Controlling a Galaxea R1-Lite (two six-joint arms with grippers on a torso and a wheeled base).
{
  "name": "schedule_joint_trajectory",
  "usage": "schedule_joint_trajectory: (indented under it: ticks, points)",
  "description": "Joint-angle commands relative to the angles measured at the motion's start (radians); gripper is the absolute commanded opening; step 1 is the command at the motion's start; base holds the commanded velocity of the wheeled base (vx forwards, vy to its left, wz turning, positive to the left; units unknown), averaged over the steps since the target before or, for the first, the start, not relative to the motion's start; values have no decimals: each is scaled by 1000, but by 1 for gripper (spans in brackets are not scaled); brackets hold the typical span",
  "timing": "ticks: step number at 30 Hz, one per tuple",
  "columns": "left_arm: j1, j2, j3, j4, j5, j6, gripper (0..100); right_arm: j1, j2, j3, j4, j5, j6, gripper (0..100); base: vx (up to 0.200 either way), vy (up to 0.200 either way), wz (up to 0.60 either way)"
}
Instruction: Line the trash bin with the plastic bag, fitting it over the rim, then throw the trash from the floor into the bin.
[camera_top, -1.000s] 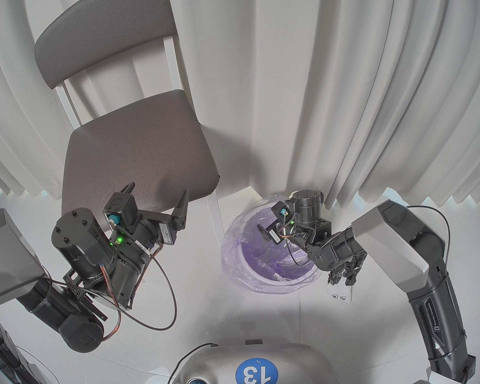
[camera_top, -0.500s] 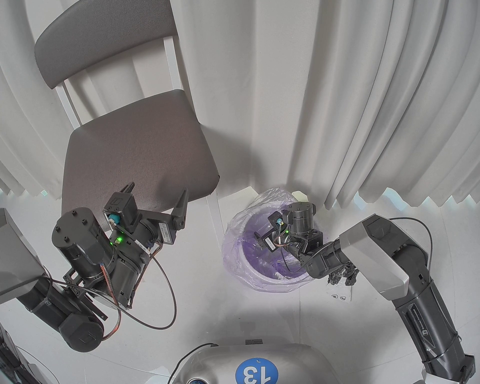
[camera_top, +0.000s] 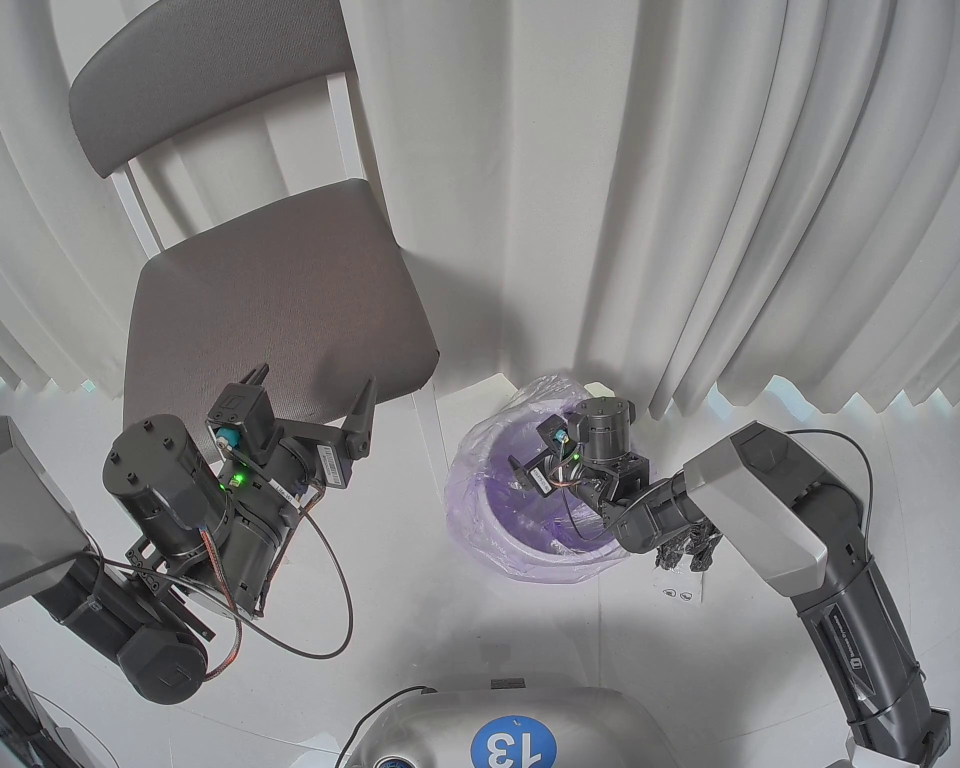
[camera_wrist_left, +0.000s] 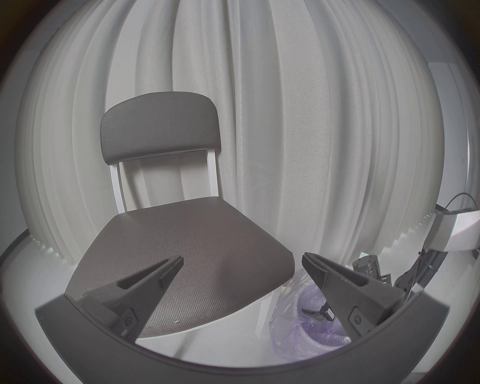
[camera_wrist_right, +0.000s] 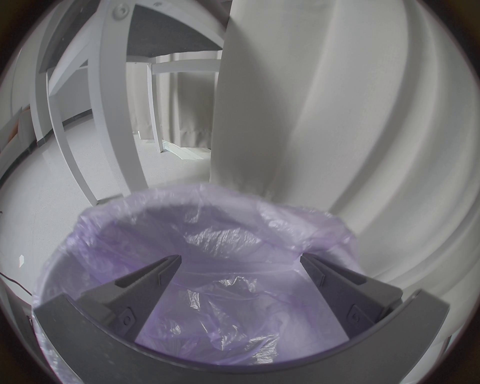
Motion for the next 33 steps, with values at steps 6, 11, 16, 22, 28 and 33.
schedule_joint_trajectory:
  ticks: [6,11,16,22,28,33]
  points:
    - [-7,-2,3,-18,1,0,100,-9,-209,236,17,0,-18,100,0,0,0]
    - [-10,-5,3,-18,1,0,100,-18,-244,384,41,9,-83,100,0,0,0]
    - [-10,-2,3,-18,1,0,100,-16,-175,378,35,12,-96,100,0,0,0]
    - [-9,5,3,-18,1,0,100,-19,-84,294,40,12,-93,100,0,0,0]
    - [-9,7,3,-18,1,0,100,-25,-38,234,41,12,-91,100,0,0,0]
    - [-9,12,3,-18,1,0,100,-35,5,127,43,5,-88,100,0,0,0]
